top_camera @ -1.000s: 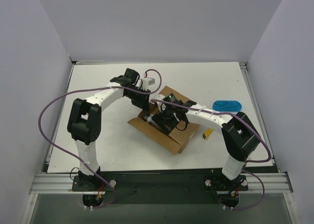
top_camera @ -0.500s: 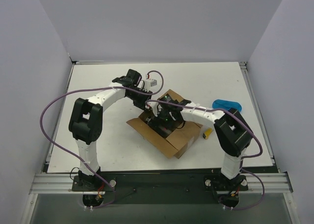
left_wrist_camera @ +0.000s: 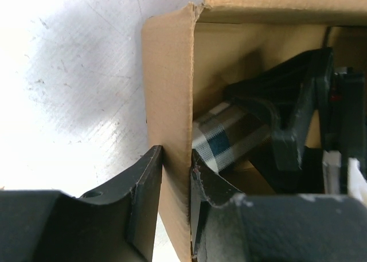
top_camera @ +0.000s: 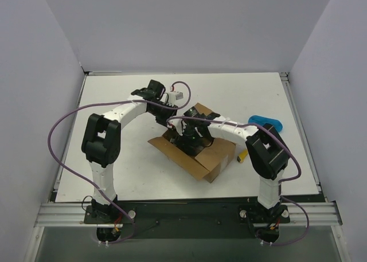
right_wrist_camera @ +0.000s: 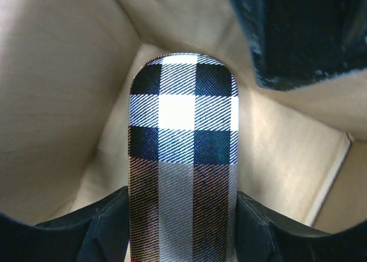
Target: Unpack the express box
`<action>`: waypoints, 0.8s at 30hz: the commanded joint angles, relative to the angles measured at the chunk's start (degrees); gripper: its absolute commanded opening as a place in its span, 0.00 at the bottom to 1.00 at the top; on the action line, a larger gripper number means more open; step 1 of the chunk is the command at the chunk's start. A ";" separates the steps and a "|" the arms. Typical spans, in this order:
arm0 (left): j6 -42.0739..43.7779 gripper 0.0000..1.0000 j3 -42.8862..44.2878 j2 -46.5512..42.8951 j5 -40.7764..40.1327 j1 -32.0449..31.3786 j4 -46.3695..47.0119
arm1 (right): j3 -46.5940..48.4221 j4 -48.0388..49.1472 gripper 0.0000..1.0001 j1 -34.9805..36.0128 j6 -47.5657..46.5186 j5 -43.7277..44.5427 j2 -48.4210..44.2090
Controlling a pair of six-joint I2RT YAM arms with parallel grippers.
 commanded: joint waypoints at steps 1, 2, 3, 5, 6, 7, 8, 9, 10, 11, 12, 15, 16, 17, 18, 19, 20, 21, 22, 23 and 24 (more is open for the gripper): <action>-0.08 0.33 4.70 0.50 3.50 -0.20 -0.71 | 5.97 -6.78 0.33 -2.77 -3.29 -7.61 -4.22; 0.01 0.33 5.14 0.59 3.24 -0.03 -0.80 | 7.03 -8.53 0.32 -4.69 -3.29 -9.37 -4.93; 0.10 0.33 5.49 0.85 2.98 0.49 -0.80 | 8.00 -9.42 0.32 -5.67 -3.38 -10.96 -6.24; -0.08 0.33 6.19 1.47 2.80 1.20 -0.97 | 11.08 -11.52 0.31 -7.08 -3.12 -13.77 -7.65; -0.08 0.33 7.15 1.65 2.71 1.64 -0.89 | 11.96 -12.06 0.31 -8.30 -2.59 -14.31 -9.22; -0.16 0.33 7.60 1.74 2.45 1.90 -0.89 | 13.71 -12.24 0.32 -8.92 -0.76 -14.75 -9.94; -0.08 0.33 8.12 1.74 2.19 1.99 -0.97 | 14.51 -12.24 0.32 -9.54 0.13 -14.75 -10.64; 0.01 0.33 8.82 1.82 2.10 1.99 -1.06 | 15.47 -12.32 0.32 -10.67 1.01 -14.84 -11.95; 0.10 0.33 9.27 1.82 1.84 1.99 -1.06 | 17.05 -12.24 0.32 -11.38 2.58 -15.10 -12.57; 0.27 0.33 9.53 1.91 1.83 1.99 -1.06 | 17.94 -12.32 0.32 -12.09 3.38 -16.15 -13.10; 0.27 0.33 9.80 1.91 1.83 1.99 -1.23 | 18.90 -12.06 0.32 -14.01 4.87 -16.77 -13.89; 0.27 0.33 10.76 1.65 1.57 1.99 -1.24 | 21.02 -9.44 0.30 -16.83 13.56 -18.96 -15.03; 0.71 0.33 10.94 1.30 1.40 1.99 -1.32 | 20.76 -6.64 0.29 -18.58 18.46 -18.97 -15.65; 1.06 0.33 11.20 1.12 0.70 1.99 -1.76 | 19.97 -5.13 0.28 -19.55 20.60 -18.88 -16.70; 1.94 0.33 11.20 0.86 0.26 1.99 -2.03 | 19.53 -3.73 0.27 -20.43 22.44 -18.27 -17.23; 2.29 0.33 11.03 0.25 -0.18 2.08 -2.29 | 19.27 -1.71 0.27 -22.53 24.20 -17.75 -17.59; 2.64 0.33 10.68 -0.19 -0.97 2.08 -2.73 | 19.00 -1.26 0.27 -23.51 25.70 -17.22 -18.20; 3.08 0.33 10.33 -0.55 -1.07 2.26 -2.82 | 18.91 -0.90 0.27 -24.56 25.71 -15.21 -18.47; 3.26 0.33 9.37 -1.51 -1.15 2.43 -2.82 | 18.74 -0.90 0.27 -25.97 25.71 -13.54 -18.73; 3.18 0.33 8.92 -1.86 -1.50 2.61 -2.91 | 18.47 -1.25 0.27 -26.68 23.97 -11.08 -19.34; 3.09 0.33 8.40 -2.30 -1.51 2.78 -2.82 | 17.43 -1.51 0.27 -27.38 23.09 -9.06 -19.61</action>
